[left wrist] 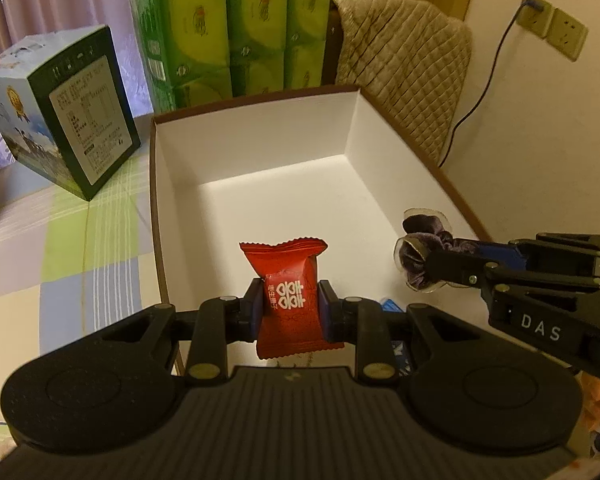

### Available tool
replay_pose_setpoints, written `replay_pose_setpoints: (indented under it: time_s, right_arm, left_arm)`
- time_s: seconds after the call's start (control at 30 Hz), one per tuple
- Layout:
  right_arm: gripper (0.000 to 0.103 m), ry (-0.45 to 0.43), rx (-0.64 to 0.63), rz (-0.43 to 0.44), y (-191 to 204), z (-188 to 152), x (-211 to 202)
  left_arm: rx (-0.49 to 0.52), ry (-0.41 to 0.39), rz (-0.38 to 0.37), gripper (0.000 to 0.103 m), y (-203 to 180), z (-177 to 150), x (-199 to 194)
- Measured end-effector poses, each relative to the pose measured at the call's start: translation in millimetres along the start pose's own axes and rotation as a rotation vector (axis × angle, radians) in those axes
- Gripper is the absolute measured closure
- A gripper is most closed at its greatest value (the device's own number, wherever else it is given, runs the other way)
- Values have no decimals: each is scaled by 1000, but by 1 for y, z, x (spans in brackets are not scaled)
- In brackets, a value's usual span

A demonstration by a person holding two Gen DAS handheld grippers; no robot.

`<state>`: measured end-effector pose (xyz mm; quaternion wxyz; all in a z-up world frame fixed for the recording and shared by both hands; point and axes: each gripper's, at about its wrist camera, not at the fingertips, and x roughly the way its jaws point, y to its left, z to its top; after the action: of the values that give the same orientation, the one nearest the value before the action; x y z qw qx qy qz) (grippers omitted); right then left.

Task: Organize objects
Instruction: 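Carry the hair tie and red candy packet with both tools into the box, then open both tools to drop the candy packet and hair tie inside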

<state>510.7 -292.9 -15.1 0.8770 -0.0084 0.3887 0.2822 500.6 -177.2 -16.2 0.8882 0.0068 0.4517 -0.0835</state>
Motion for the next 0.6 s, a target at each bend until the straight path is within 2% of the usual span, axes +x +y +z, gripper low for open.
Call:
replay_pose_setpoints:
  time_s: [0.3,0.6]
  right_arm:
    - [88,64,-62,-28,-3,4,34]
    - [88,76,-59,-37,-9,8,47]
  left_arm:
    - [13,65,35,80,3,12,38]
    - [29,99,41,79,4,16,60]
